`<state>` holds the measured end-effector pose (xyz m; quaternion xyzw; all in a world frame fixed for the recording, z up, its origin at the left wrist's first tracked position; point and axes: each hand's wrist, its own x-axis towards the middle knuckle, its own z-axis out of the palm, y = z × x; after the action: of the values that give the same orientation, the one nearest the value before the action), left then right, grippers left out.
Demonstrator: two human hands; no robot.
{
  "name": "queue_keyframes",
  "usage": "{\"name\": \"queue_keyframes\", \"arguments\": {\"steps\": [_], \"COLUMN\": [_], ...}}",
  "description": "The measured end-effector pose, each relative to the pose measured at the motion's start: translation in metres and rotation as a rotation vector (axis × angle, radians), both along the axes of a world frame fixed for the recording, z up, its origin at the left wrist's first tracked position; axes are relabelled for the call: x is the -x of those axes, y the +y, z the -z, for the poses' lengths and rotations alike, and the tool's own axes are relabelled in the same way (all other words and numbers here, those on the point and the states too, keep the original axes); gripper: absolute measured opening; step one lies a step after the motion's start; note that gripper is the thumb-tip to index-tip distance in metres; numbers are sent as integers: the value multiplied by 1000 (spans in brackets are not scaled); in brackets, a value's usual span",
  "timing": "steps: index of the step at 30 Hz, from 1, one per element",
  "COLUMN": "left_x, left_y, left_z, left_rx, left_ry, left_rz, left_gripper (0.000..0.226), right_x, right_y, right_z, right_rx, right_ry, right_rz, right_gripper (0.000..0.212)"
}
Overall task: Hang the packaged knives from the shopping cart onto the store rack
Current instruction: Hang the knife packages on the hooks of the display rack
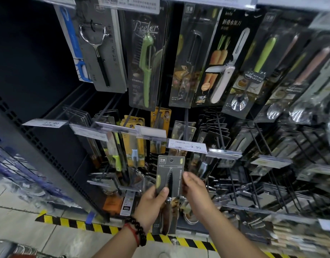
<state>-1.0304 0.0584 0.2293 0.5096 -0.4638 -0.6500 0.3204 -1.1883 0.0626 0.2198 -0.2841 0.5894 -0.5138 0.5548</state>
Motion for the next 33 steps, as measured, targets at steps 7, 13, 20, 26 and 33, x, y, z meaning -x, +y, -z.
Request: {"name": "queue_keyframes", "arguments": {"steps": [7,13,20,26,33], "left_x": [15,-13,-16,-13,-14], "left_y": [-17,-60,-105,-110,-112], "left_z": [-10,-55,-76,-72,-71], "left_rx": [316,1109,1175,1204,1243], "left_ry": [-239,-844,-1121,-1119,-1133], "left_rz": [12,-267,-164,-225,-244], "left_gripper": [19,77,88,82,82], "right_x": [-3,1,5,9,11], "right_y": [2,-9,-41,-47,-38], "right_z": [-34,-33,-37,-37,-30], "right_rx": [125,71,69,60,79], "right_ry": [92,130,146,137,149], "right_rz": [77,151,174,168,168], "right_gripper": [20,17,39,35,24]}}
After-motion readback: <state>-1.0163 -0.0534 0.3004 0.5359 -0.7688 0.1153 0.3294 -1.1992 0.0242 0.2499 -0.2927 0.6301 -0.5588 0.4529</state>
